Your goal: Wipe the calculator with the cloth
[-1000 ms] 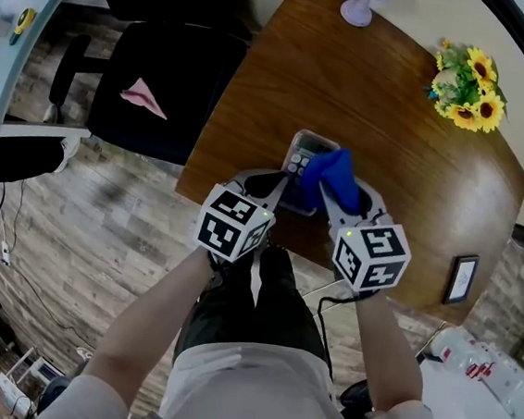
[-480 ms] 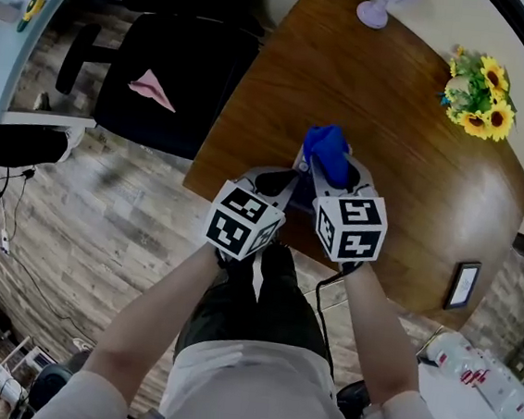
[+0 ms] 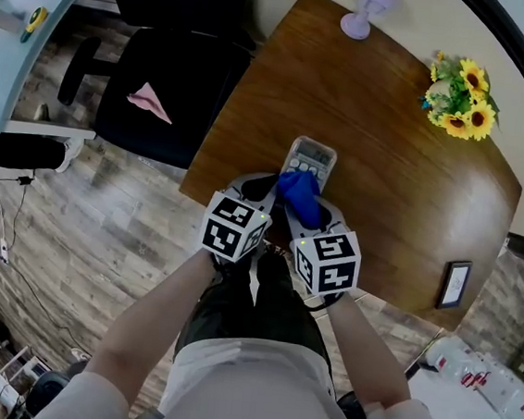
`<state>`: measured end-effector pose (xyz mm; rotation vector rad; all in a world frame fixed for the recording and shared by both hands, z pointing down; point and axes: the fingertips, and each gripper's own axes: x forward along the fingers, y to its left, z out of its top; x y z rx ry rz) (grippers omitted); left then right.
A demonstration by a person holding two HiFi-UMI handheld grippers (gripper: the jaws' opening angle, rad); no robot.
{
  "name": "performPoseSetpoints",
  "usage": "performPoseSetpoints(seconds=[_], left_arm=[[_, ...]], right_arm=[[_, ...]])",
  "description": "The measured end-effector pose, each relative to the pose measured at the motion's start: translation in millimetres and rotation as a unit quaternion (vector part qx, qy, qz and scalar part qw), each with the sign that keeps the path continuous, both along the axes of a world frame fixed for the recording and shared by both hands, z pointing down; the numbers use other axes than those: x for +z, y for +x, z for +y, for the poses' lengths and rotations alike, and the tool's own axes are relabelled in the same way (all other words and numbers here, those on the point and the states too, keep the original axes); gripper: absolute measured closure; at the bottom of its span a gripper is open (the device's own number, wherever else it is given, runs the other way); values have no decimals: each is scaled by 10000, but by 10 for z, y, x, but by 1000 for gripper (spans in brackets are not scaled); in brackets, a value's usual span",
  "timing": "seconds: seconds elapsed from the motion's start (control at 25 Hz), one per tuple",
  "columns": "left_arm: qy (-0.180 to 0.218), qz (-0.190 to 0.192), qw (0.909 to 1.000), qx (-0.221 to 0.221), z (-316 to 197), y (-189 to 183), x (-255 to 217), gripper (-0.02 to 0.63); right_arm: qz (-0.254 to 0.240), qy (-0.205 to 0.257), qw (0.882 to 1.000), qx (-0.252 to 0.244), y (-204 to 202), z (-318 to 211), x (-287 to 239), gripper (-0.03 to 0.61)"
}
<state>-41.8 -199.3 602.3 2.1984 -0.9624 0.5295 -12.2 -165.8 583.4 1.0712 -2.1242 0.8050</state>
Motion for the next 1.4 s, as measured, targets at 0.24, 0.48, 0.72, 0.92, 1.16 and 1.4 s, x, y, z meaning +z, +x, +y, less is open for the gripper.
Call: performPoseSetpoints(seconds=[0.24,0.48,0.72,0.92,1.16,1.4], left_arm=[[-248,-358,9990,0,159,-186,77,611],[-486,-558,9973,-26,428,-422,-149,611],[-23,-735,9973,-36,403,-631,-688,611],[529,-865,9948,17,297,-721,-1189,611],[1133,-793,9904,12,150,-733,-1836,611],[1792,-745,9810,17,54,-752,-2565,611]], right_arm=[[230,-455,9972,-550,-86,329,11,453],[40,-487,9974,-524,-43,412,-277,453],[-136,-119,9990,-413,-29,266,-797,453],[-150,530,9979,-330,-3,93,-1385,453],[-384,1265,9907,-311,-14,-79,-2158,453],[-669,1964,9780,-205,13,-193,-2907,453]])
